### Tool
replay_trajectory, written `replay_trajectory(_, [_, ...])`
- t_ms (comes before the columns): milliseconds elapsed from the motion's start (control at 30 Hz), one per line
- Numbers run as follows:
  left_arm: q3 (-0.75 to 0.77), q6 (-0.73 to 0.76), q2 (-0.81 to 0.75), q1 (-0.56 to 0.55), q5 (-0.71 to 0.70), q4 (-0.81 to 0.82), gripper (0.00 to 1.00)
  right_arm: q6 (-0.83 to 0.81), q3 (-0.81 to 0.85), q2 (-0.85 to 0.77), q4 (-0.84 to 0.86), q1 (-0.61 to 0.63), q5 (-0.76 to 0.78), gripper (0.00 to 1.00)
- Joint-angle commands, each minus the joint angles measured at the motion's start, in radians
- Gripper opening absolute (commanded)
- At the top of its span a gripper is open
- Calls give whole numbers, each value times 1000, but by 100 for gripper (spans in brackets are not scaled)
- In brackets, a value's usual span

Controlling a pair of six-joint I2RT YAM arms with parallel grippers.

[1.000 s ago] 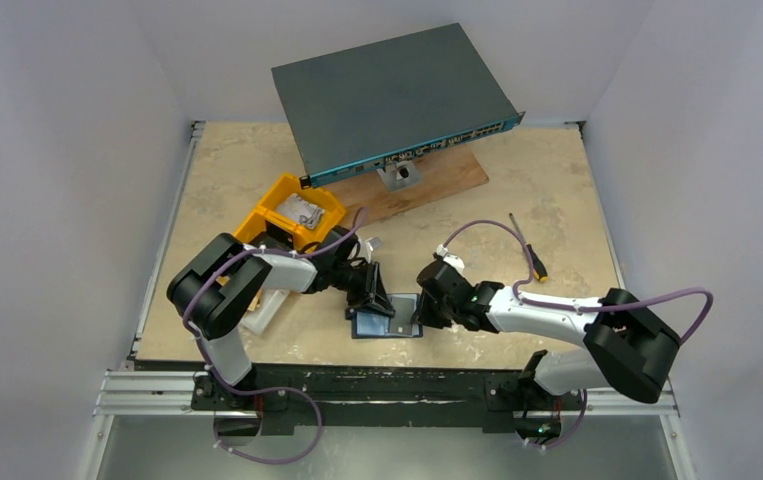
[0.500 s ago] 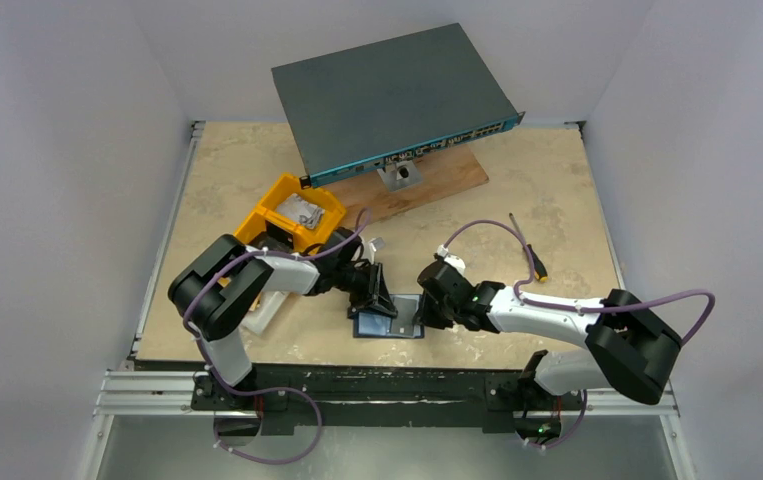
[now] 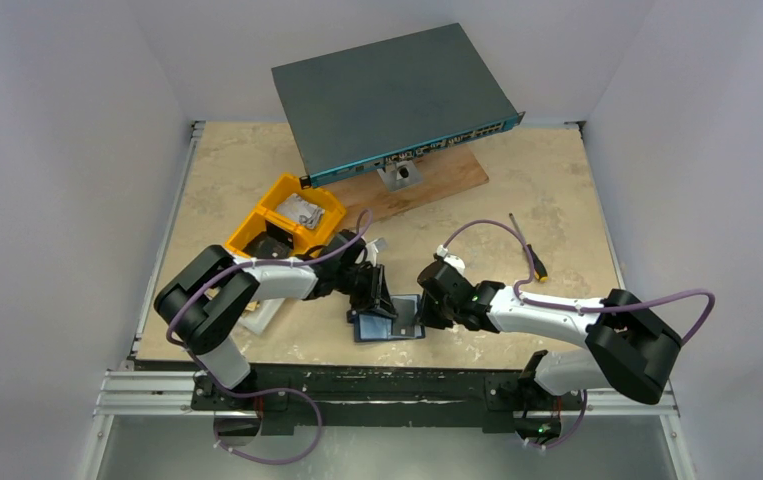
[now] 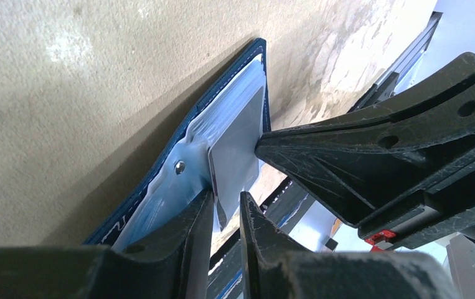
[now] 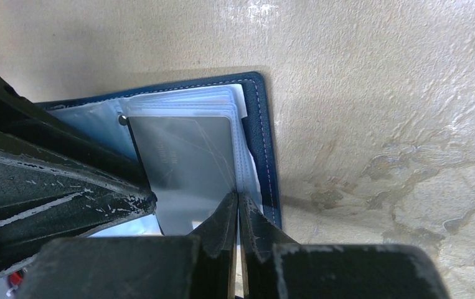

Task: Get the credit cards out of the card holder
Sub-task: Remove the credit card from the card holder.

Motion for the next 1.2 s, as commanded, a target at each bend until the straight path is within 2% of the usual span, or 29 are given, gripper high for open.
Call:
replay_trajectory(0, [40, -3, -34, -42, 111, 47, 20, -6, -46, 55, -45, 10, 26, 0])
replay_trajectory(233, [74, 46, -35, -64, 88, -38, 20, -4, -47, 51, -42, 10, 24, 0])
replay_trajectory(533, [66, -53, 21, -85, 133, 36, 21, -3, -52, 52, -31, 10, 16, 0])
replay_trajectory(833, [132, -126, 43, -36, 75, 16, 22, 7, -62, 27, -35, 12, 12, 0])
replay_trajectory(1167, [159, -113, 81, -17, 14, -41, 23, 21, -88, -26, -32, 13, 2, 0])
